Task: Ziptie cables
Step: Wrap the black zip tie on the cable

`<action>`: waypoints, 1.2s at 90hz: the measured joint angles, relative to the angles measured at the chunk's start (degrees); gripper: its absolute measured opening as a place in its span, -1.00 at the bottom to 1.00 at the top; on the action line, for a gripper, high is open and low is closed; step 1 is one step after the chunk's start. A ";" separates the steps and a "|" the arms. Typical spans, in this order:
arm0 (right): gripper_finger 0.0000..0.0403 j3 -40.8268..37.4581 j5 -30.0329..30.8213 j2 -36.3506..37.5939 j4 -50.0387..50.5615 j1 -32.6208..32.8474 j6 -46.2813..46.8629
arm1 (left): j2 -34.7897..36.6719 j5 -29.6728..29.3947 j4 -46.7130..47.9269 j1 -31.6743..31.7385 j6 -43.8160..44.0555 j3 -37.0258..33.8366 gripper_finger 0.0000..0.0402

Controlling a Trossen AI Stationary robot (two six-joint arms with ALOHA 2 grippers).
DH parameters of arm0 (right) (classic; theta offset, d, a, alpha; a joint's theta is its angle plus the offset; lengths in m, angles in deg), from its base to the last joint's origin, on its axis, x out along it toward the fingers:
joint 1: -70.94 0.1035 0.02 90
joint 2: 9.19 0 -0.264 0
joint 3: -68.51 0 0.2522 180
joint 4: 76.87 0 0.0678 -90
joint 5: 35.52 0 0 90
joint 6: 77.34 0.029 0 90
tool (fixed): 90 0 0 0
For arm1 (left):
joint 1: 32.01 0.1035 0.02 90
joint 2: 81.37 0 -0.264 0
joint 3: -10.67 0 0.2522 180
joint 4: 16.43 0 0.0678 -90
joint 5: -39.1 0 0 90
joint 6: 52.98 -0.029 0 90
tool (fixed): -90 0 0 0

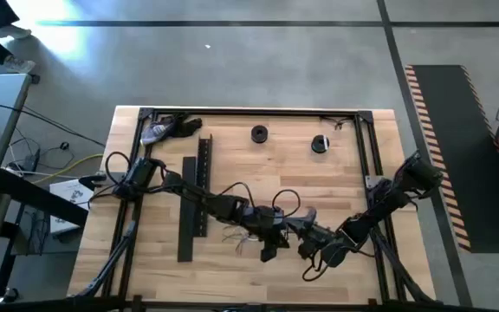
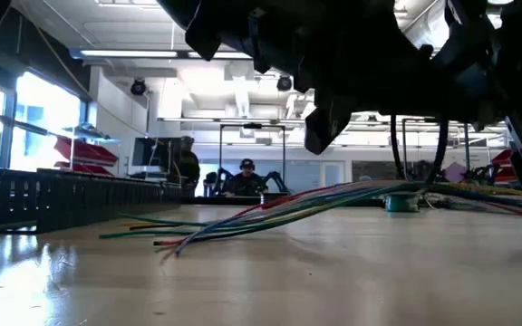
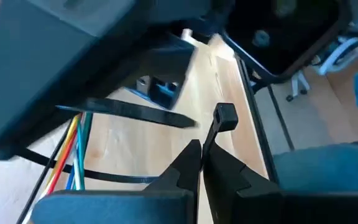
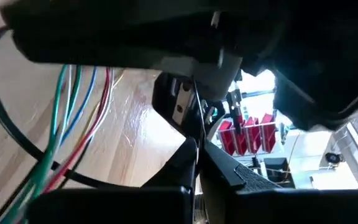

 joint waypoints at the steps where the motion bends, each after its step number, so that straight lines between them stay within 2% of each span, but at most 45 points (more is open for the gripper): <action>1: -1.00 0.00 -0.03 0.00 -0.14 0.00 0.00 | 0.00 0.04 -0.10 0.01 0.13 -0.01 -1.00; 13: -1.00 0.00 -0.05 0.00 -0.25 0.31 -0.02 | 0.00 0.90 -1.16 0.35 1.79 -0.30 -1.00; 31: -1.00 0.00 0.71 0.00 -0.23 1.14 0.62 | -0.04 2.47 -10.03 0.83 4.57 -5.13 -1.00; 46: -1.00 0.00 1.69 0.01 0.19 0.22 7.52 | -0.04 2.39 -14.42 0.33 4.61 -6.54 -1.00; 58: -1.00 0.00 1.24 0.02 0.25 -0.54 10.37 | -0.04 2.37 -14.66 -0.19 3.40 -6.47 -1.00; 108: -1.00 0.00 -1.60 0.01 -0.27 0.09 10.85 | -0.04 2.04 -14.19 -0.09 2.79 -6.49 -1.00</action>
